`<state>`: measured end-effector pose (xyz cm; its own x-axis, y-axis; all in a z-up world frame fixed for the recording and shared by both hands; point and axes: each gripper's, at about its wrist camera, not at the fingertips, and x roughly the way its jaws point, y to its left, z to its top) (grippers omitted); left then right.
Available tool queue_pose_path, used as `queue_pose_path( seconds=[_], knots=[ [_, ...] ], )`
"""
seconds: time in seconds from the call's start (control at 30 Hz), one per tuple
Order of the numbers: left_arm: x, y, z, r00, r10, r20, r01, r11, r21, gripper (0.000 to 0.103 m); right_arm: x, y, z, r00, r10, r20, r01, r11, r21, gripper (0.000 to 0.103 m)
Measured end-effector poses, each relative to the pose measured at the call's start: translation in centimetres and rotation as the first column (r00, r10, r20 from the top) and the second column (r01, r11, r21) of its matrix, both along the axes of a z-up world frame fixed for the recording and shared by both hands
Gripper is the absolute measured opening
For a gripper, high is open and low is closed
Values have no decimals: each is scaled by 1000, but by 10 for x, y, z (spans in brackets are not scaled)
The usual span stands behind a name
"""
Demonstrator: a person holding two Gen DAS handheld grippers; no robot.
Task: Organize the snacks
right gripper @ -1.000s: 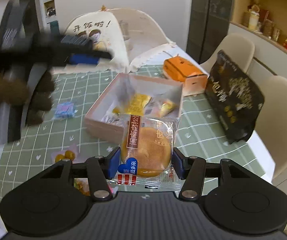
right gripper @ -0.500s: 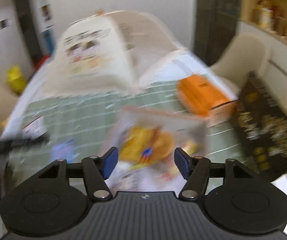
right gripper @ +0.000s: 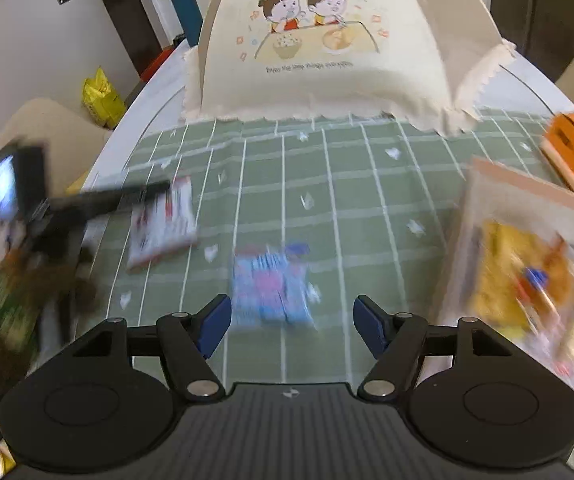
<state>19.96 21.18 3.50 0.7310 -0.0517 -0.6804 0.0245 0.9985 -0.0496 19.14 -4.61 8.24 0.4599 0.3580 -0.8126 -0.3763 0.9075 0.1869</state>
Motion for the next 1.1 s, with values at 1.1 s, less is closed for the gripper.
queue_pose_path(
  seconds=[1.1],
  knots=[
    [-145, -80, 1, 983, 75, -169, -119, 957, -266, 40, -165, -63, -56, 984, 179, 8, -176, 973, -147, 63]
  ],
)
